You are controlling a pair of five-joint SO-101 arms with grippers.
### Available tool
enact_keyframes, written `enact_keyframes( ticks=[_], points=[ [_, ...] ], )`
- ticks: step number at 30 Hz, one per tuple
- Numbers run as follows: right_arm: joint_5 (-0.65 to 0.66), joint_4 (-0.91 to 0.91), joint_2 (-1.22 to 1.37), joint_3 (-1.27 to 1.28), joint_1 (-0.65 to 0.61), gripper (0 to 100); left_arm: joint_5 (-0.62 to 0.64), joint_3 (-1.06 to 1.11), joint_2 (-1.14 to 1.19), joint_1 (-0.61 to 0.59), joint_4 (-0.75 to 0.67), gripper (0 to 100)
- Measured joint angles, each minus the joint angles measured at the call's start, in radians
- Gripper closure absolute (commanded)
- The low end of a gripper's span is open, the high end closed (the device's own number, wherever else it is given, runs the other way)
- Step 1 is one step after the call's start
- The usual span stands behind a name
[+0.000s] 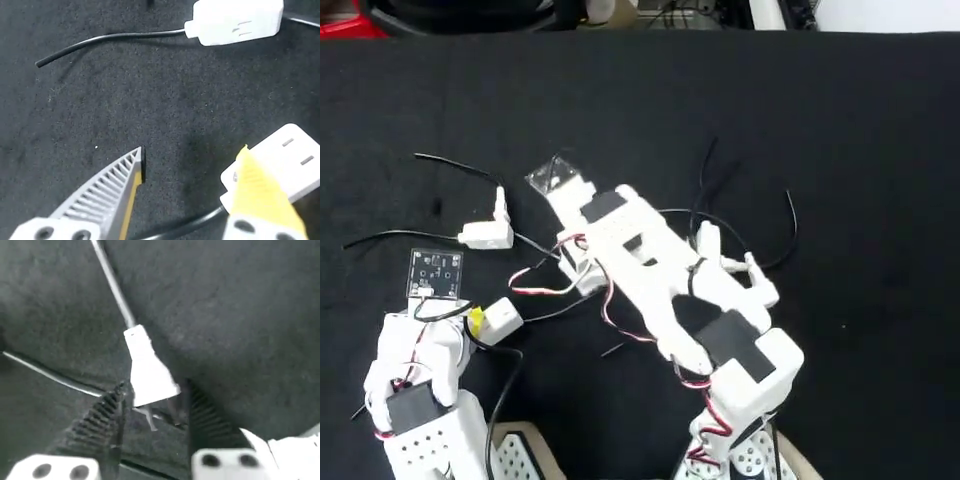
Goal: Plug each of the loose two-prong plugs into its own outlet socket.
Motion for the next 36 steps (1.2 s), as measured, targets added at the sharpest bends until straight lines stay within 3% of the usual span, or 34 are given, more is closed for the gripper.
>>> enact_keyframes(
  ticks=[9, 19, 25, 36],
  points=[
    [0.089, 0.124, -0.002, -0.087, 0.0, 87.4, 0.0, 0.0, 0.0, 0.0, 0.0, 71],
    [0.264, 0.198, 0.011, -0.224, 0.0, 87.7, 0.0, 0.0, 0.0, 0.025, 0.0, 71],
    [0.353, 0.18, 0.18, -0.226, 0.002, 87.8, 0.0, 0.0, 0.0, 0.031, -0.002, 71],
    [0.37, 0.166, 0.278, -0.273, -0.017, 87.8, 0.0, 0.0, 0.0, 0.031, -0.002, 71]
  ],
)
